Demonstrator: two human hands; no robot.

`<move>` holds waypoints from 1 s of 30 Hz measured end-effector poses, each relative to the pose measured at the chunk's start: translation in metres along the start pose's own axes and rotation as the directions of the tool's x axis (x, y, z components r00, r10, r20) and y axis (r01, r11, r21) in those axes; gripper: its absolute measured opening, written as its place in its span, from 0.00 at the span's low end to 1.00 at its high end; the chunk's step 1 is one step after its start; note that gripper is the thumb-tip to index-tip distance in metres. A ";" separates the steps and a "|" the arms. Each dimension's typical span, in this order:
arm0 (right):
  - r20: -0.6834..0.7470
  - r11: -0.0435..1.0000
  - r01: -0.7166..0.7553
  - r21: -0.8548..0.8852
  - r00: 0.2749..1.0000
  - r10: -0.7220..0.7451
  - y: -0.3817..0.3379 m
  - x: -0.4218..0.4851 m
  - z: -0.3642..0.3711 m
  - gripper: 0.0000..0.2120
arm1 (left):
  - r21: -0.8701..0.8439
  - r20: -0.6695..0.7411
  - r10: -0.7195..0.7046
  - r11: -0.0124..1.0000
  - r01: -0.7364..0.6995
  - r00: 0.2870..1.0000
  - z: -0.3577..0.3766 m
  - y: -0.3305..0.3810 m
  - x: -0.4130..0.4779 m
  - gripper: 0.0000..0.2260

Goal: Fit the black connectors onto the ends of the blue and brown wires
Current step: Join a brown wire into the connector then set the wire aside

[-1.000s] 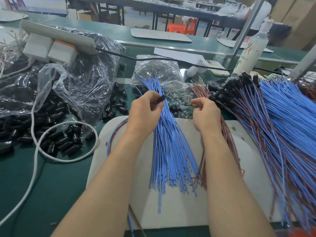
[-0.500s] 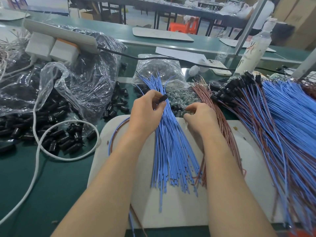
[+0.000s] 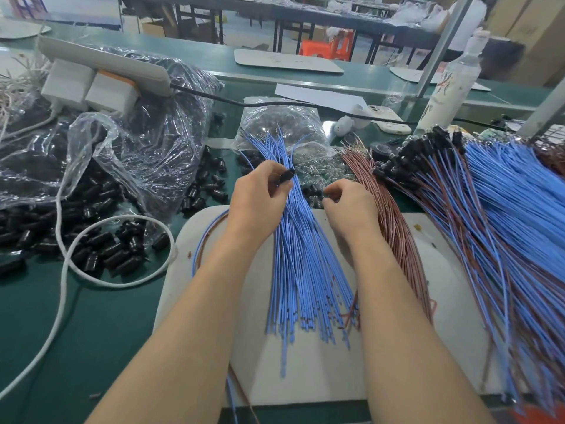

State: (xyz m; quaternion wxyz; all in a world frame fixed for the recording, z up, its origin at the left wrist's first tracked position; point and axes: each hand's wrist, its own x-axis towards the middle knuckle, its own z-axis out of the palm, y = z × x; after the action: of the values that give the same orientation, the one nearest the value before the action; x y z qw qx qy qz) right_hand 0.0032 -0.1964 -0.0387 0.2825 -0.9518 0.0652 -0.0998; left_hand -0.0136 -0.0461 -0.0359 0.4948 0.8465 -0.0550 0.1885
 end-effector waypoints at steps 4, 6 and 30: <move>-0.014 1.000 -0.011 0.011 1.000 0.012 0.001 0.001 0.002 0.08 | -0.004 0.000 -0.001 1.000 0.001 1.000 0.000 0.000 0.000 0.05; -0.063 0.998 -0.005 0.058 0.998 0.009 0.001 0.001 0.001 0.07 | -0.008 0.000 -0.005 1.000 0.005 1.000 0.000 -0.001 0.000 0.05; -0.014 0.592 0.052 0.804 0.998 -0.069 -0.023 -0.014 -0.019 0.04 | -0.089 0.007 0.041 0.995 -0.040 0.999 0.001 -0.001 0.001 0.06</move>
State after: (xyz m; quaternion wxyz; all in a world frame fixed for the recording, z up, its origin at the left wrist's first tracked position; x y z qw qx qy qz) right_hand -0.0127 -0.1849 -0.0131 0.6779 -0.7251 -0.0216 -0.1193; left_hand -0.0126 -0.0461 -0.0368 0.5277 0.8233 -0.0827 0.1920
